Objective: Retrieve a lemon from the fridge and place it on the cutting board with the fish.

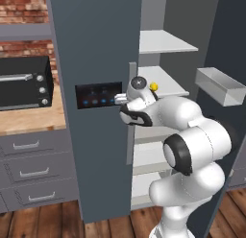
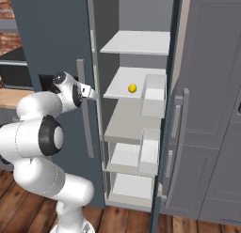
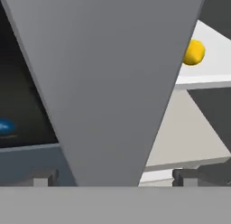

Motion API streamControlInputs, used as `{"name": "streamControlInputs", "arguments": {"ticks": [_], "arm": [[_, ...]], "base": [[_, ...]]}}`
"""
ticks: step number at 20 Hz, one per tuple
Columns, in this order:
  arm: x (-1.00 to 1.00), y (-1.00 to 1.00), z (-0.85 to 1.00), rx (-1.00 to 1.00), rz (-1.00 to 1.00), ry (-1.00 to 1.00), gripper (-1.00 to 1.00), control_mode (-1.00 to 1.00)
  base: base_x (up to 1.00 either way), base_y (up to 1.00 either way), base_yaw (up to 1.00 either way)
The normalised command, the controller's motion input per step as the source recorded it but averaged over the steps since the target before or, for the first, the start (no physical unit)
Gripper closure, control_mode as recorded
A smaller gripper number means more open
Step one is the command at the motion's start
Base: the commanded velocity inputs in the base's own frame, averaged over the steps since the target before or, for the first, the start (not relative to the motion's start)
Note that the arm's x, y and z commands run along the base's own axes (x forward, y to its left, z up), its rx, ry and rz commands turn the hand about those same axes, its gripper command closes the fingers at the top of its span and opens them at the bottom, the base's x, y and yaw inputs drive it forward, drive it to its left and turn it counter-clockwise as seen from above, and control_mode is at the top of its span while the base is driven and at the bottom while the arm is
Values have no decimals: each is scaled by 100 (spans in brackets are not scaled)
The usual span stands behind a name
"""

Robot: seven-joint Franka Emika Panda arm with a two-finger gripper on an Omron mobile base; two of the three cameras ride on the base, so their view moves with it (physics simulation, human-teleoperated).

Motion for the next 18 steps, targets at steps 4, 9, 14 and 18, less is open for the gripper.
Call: {"name": "streamControlInputs", "arguments": {"ticks": [4, 9, 14, 18], "arm": [[25, 0, -7, -2, 1, -10, -100, -100], [30, 0, -9, 0, 7, -19, -100, -100], [37, 0, -15, 0, 8, -15, -100, -100], [26, 0, -2, 0, 5, -17, -100, -100]], "base": [[0, 0, 0], [0, 0, 0], [0, 0, 0], [0, 0, 0]]}}
